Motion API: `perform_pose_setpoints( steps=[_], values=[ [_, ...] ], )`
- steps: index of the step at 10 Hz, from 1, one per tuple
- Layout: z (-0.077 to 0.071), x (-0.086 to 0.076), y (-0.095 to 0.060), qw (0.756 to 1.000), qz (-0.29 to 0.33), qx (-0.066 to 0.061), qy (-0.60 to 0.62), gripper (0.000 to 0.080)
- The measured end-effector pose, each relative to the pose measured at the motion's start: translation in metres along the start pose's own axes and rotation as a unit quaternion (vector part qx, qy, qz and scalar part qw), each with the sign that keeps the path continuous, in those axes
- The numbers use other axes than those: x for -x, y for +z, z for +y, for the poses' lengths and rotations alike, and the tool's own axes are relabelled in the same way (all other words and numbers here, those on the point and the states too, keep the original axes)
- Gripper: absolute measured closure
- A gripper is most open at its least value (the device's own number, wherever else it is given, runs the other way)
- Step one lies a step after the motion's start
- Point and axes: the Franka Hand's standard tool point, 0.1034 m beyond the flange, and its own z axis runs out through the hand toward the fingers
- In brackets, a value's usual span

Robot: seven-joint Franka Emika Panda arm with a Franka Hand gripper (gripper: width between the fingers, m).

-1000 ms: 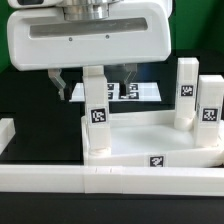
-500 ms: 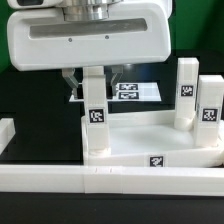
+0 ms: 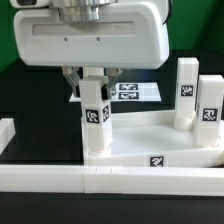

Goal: Assemble desk

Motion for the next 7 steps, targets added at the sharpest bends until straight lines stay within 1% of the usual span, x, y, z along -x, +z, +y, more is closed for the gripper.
perform_pose_setpoints(
  steps=[1, 2, 4, 6, 7],
  values=[
    [0.0003, -0.0002, 0.0002, 0.998, 0.001, -0.003, 0.057, 0.0511],
    [0.0013, -0.0011, 0.0005, 0.994, 0.001, -0.012, 0.112, 0.0511],
    [-0.0008, 0.0002, 0.0008, 0.973, -0.004, -0.016, 0.229, 0.0509],
    [-0.0012, -0.0008, 0.0012, 0.952, -0.008, -0.026, 0.306, 0.0509],
    [-0.0018, -0.0006, 0.0013, 0.943, -0.009, -0.026, 0.332, 0.0509]
  ],
)
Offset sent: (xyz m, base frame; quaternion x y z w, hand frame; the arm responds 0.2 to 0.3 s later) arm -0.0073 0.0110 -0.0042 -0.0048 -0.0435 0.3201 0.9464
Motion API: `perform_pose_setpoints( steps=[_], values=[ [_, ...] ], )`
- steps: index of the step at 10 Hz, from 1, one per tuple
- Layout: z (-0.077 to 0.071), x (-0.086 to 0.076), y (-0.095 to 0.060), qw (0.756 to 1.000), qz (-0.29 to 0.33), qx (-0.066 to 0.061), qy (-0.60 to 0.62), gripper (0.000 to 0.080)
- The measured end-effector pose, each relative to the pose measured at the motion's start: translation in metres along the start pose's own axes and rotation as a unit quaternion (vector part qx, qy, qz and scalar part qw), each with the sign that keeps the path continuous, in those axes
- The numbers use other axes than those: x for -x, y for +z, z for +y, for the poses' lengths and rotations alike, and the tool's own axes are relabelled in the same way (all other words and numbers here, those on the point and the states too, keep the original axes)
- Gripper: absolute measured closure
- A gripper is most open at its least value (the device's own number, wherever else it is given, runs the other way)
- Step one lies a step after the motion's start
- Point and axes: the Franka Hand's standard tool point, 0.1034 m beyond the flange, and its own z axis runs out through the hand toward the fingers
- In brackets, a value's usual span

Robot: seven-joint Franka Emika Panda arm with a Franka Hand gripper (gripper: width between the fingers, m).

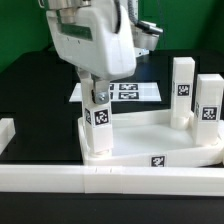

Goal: Assemble desk

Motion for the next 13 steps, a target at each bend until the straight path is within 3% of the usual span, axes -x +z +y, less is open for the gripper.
perform_pose_setpoints(
  steps=[1, 2, 3, 4, 5, 8, 13],
  values=[
    [0.0001, 0.0000, 0.0001, 1.000, 0.000, 0.000, 0.002, 0.0480],
    [0.0002, -0.0001, 0.0001, 1.000, 0.000, 0.000, -0.025, 0.0345],
    [0.0004, 0.0005, 0.0001, 0.999, -0.001, 0.002, -0.036, 0.0345],
    [0.0003, 0.0030, -0.0005, 0.999, -0.003, 0.010, -0.051, 0.0190],
    [0.0001, 0.0028, -0.0007, 0.992, -0.002, 0.011, -0.124, 0.0162],
    [0.0006, 0.0025, -0.0004, 0.962, -0.003, 0.012, -0.274, 0.0152],
    [0.0035, -0.0009, -0.0001, 0.870, -0.004, 0.017, -0.493, 0.0151]
  ],
)
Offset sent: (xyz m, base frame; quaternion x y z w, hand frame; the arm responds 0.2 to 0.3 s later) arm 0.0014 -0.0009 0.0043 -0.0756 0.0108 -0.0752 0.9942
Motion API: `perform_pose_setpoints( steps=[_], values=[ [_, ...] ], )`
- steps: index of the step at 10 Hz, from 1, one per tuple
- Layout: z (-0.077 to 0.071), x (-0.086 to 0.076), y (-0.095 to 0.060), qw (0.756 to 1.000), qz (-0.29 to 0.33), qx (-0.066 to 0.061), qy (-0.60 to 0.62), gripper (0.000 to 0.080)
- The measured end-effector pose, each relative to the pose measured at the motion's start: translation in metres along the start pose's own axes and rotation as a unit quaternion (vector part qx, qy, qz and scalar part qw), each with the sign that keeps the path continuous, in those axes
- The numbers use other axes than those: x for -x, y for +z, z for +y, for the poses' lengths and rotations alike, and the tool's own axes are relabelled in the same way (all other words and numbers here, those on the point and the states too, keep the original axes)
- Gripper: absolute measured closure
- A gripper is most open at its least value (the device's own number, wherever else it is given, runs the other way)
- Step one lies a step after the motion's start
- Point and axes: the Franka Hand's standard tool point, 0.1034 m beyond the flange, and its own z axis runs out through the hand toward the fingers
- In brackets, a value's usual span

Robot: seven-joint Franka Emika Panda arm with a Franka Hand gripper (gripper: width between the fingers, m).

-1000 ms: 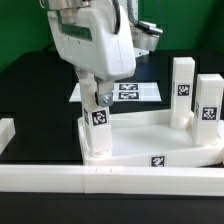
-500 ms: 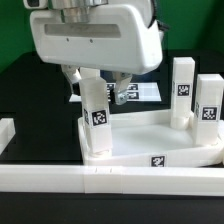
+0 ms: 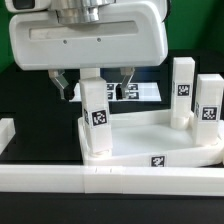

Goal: Assemble desk

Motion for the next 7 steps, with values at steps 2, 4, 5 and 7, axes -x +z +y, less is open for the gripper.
perform_pose_setpoints(
  steps=[2, 4, 5, 7],
  values=[
    [0.0005, 0.0001, -0.0001, 0.998, -0.001, 0.005, -0.060, 0.0151],
    [0.0011, 0.0002, -0.0001, 0.993, -0.003, 0.010, -0.118, 0.0151],
    [0.0016, 0.0002, -0.0001, 0.990, -0.004, 0.012, -0.143, 0.0151],
    [0.0033, 0.0002, -0.0002, 0.986, -0.005, 0.014, -0.166, 0.0402]
  ],
)
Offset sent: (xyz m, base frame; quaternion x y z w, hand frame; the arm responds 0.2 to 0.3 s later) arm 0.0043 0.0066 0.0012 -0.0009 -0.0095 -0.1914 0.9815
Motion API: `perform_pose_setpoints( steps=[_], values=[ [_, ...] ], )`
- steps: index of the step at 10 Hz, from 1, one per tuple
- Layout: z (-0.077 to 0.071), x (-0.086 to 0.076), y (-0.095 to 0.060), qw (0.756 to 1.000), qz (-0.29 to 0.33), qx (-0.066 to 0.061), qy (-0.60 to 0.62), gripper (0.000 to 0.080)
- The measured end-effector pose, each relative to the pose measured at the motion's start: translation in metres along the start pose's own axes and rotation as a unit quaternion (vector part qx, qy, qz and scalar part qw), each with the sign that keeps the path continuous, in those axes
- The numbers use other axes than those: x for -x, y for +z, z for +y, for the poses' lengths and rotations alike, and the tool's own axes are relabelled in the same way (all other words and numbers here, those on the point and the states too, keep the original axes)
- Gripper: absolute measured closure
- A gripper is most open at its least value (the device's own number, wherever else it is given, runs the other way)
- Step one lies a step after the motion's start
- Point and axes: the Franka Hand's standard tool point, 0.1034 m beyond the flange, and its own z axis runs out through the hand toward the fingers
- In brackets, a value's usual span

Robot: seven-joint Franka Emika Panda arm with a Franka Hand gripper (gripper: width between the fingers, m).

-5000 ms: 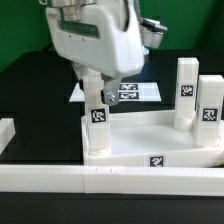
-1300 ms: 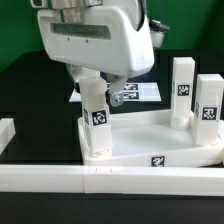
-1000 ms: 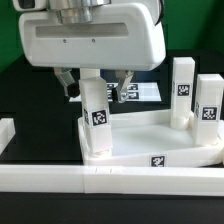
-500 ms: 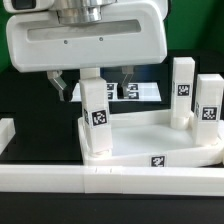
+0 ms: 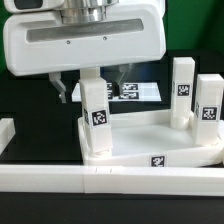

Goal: Assemble desk

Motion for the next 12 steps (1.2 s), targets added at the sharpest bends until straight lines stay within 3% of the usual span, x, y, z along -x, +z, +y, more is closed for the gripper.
perform_pose_setpoints(
  steps=[1, 2, 5, 7, 9, 12],
  values=[
    [0.0000, 0.0000, 0.0000, 1.000, 0.000, 0.000, 0.000, 0.0402],
    [0.0000, 0.0001, 0.0001, 1.000, 0.000, 0.000, 0.001, 0.0511],
    [-0.0005, 0.0000, 0.0002, 0.999, 0.000, -0.001, 0.035, 0.0511],
    [-0.0020, -0.0005, 0.0003, 0.989, 0.000, -0.001, 0.146, 0.0511],
    [-0.0047, -0.0010, 0.0007, 0.965, 0.000, -0.001, 0.260, 0.0511],
    [-0.0090, -0.0023, 0.0020, 0.908, 0.004, -0.012, 0.418, 0.0511]
  ],
)
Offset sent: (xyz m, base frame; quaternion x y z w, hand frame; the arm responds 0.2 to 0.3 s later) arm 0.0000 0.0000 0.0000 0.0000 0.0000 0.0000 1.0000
